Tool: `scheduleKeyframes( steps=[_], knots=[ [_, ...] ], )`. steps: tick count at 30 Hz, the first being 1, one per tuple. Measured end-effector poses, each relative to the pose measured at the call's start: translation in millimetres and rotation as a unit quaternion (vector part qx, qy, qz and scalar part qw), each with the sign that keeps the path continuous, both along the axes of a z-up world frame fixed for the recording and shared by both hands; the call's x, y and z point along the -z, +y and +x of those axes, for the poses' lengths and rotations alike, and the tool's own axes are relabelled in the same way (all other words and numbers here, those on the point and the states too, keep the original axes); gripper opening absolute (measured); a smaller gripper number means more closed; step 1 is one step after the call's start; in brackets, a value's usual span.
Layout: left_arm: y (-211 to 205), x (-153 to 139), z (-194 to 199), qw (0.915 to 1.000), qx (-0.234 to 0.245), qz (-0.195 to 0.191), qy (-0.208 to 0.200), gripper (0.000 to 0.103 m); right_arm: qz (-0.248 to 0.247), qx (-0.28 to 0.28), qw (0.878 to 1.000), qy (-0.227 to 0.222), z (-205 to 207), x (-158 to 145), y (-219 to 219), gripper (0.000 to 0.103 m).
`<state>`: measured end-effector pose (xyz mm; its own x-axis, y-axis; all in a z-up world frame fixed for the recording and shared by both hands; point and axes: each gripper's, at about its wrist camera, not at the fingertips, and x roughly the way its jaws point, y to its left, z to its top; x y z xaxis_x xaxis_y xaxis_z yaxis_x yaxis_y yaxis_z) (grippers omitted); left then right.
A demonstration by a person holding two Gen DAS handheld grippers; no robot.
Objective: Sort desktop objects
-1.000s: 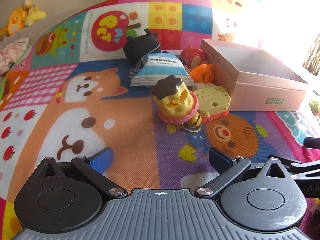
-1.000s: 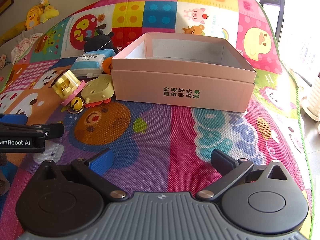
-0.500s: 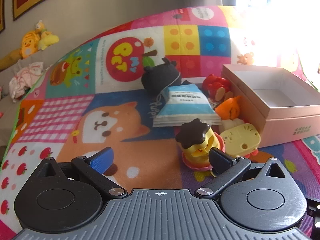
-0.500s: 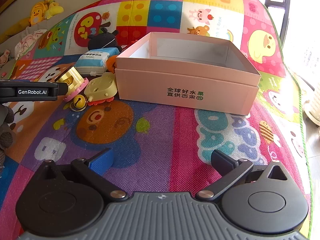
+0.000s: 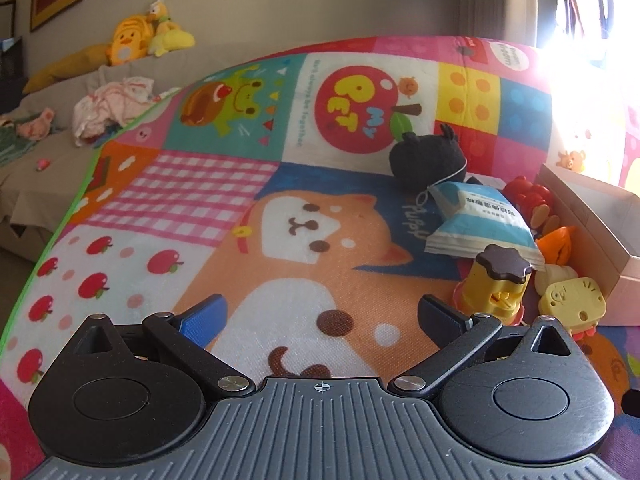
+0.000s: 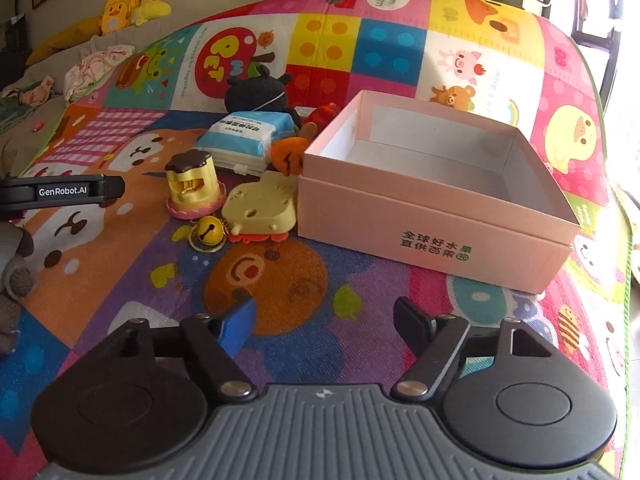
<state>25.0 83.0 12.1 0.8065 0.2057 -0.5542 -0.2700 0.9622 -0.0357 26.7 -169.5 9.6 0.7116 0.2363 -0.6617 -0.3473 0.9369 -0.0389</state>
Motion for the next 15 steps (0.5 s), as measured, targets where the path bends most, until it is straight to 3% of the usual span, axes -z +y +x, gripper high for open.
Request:
scheduleKeyframes(
  steps=[11, 13, 15],
  knots=[
    [8, 1, -5, 0.9991, 0.003, -0.037, -0.022, 0.103, 0.026, 0.06, 0.998, -0.013, 44, -3, 66, 0.067],
    [11, 2, -5, 0.9987, 0.002, -0.047, -0.021, 0.103, 0.021, 0.05, 0.998, -0.017, 45, -5, 70, 0.048],
    [14, 3, -4, 0.9982, 0.0, -0.057, -0.02, 0.103, 0.014, 0.049, 0.999, -0.019, 45, -7, 68, 0.039]
  ],
)
